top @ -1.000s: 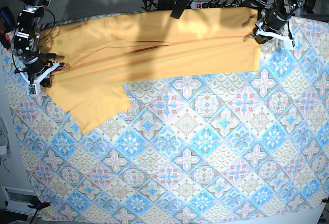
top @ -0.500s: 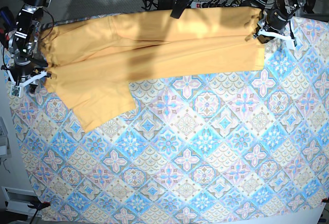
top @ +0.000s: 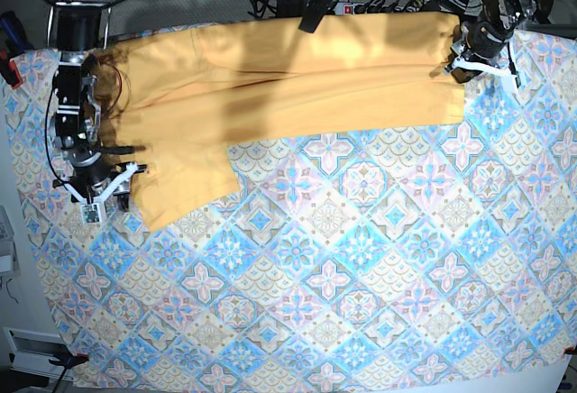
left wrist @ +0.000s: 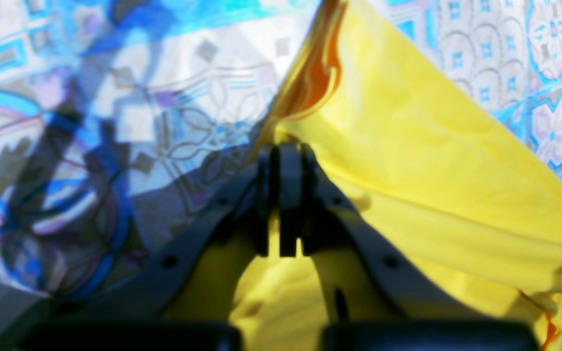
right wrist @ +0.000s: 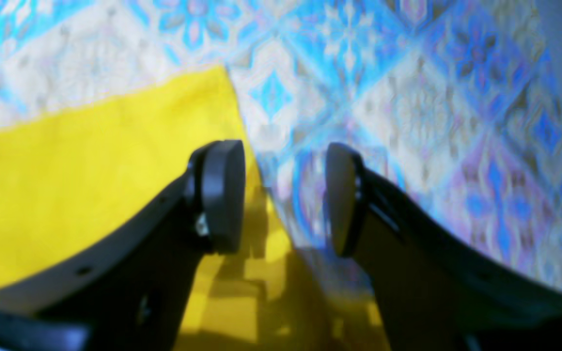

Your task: Fold the T-shirt properly

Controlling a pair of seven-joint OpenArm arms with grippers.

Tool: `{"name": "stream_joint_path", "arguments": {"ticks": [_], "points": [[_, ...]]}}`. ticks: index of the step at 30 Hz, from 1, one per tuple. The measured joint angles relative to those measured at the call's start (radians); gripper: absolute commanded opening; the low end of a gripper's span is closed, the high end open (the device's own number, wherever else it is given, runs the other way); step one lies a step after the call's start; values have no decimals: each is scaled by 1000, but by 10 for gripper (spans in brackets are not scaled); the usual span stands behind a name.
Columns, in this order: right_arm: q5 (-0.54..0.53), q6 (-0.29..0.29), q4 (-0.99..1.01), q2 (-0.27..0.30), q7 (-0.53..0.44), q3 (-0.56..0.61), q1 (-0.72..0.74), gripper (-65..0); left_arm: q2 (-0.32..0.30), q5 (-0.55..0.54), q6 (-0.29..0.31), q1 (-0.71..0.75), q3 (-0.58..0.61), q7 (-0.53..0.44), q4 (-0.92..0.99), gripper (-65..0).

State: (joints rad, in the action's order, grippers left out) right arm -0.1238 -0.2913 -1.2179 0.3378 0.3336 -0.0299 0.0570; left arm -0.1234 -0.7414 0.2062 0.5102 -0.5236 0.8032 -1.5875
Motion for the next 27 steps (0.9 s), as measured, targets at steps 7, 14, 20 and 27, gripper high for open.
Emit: {"name": "stream_joint_path", "arguments": {"ticks": [7,14,20,27], "points": [[0,-7,237,-5,-9,53,116,-384,-2,0,0,0,0,0,0,-650],[-7,-11,348,-6,-24,87,178,-385,-1,0,0,0,0,0,0,-650],[-7,-2,354,-2,-22,124,162,-391,0,0,0,0,0,0,0,-650],[-14,-4,354,-3,-24,167,167,-581,0,0,0,0,0,0,0,-650]]}}
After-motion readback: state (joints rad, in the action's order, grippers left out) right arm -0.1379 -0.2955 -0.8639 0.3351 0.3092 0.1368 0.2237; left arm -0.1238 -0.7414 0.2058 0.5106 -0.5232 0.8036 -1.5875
